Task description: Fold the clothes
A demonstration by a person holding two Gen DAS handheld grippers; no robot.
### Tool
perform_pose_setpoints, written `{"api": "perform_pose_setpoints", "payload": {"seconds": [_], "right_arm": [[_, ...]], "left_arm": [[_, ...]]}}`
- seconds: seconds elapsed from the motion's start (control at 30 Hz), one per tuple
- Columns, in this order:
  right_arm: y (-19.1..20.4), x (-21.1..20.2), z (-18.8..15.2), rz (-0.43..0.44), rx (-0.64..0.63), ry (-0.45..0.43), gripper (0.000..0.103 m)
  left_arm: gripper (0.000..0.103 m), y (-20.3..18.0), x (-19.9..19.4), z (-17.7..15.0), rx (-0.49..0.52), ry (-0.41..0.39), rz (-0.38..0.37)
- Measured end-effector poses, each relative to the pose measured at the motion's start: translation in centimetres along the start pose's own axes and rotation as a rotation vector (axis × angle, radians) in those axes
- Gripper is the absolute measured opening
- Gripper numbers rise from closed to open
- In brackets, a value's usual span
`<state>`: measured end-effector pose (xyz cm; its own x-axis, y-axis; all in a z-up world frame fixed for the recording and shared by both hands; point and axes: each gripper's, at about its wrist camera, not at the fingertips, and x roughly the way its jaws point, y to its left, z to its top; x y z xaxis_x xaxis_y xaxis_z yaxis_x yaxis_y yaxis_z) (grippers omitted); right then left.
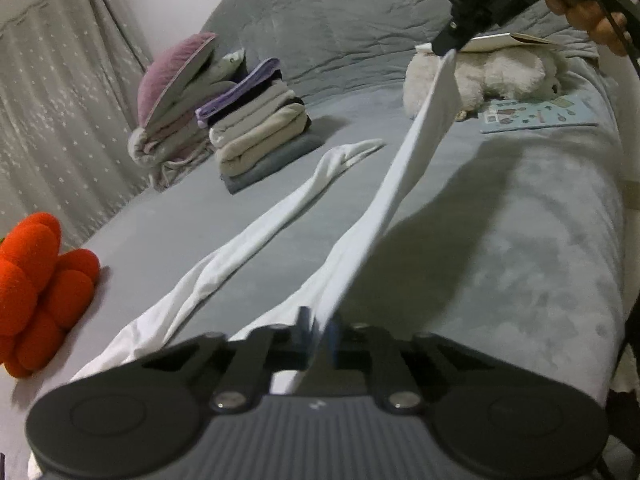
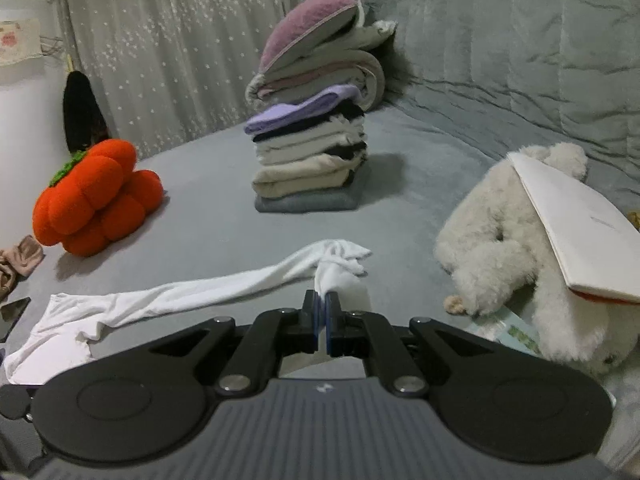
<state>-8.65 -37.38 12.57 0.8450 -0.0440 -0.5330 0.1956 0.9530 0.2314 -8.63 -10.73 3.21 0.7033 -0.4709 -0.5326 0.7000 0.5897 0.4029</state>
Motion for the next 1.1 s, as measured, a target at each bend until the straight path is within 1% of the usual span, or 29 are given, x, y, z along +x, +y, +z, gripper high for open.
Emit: {"api": "perform_pose_setpoints", "payload": {"seconds": [0.17,0.37,0.5,0.63,0.7,0.73,0.8,0.83,0.87,0.9,0.93,0.97,1.03,1.1], "right_arm": [[-0.5,-1.2,-2.3,-0.054,-0.024,0.060,0.003],[-1.4,-2.7,-6.4,-0.103,-0.006,0.178,0.003],[-1.7,-3.0,-8.6,-0.129,0.028,0.247,0.003],[-2.1,-2.8,-10.0,-0.154,0.061,0.290,0.003],[-2.5,-2.9,-10.4,-0.157,0.090,0.291,0.004],[-2.7,-3.0,-10.5,-0.156,0.107,0.288,0.004],[-3.2,-3.4,-10.8,-0.151,0.146,0.275,0.005],[-3.5,-3.6,-10.9,-0.147,0.165,0.267,0.007],[-3.7,-3.9,-10.9,-0.143,0.184,0.257,0.014],[-4.0,-4.2,-11.0,-0.143,0.201,0.247,0.015],[-4.3,-4.5,-11.0,-0.146,0.213,0.235,0.015],[-4.6,-4.8,-11.0,-0.142,0.228,0.221,0.015],[-5.2,-5.4,-11.1,-0.116,0.258,0.195,0.015],[-5.9,-5.9,-11.2,-0.087,0.286,0.170,0.018]], "left_arm": [[0.004,-0.2,-1.2,-0.1,0.045,0.002,-0.083],[0.004,-1.2,-2.0,-1.2,0.116,0.057,-0.196],[0.004,-1.6,-2.0,-1.7,0.139,0.089,-0.228],[0.005,-1.1,-2.2,-1.4,0.113,0.117,-0.266],[0.006,-0.7,-2.5,-1.1,0.086,0.128,-0.307],[0.010,-0.5,-2.7,-0.9,0.069,0.128,-0.327],[0.014,0.0,-2.9,-0.3,0.019,0.116,-0.361],[0.018,0.2,-2.8,0.1,-0.014,0.108,-0.376],[0.020,0.4,-2.7,0.6,-0.046,0.100,-0.391],[0.025,0.5,-2.6,1.0,-0.079,0.091,-0.406],[0.028,0.6,-2.4,1.5,-0.106,0.084,-0.420],[0.031,0.4,-2.1,2.0,-0.124,0.078,-0.429],[0.034,-0.2,-1.4,3.1,-0.155,0.068,-0.445],[0.037,-1.2,-0.3,4.3,-0.161,0.067,-0.448]]}}
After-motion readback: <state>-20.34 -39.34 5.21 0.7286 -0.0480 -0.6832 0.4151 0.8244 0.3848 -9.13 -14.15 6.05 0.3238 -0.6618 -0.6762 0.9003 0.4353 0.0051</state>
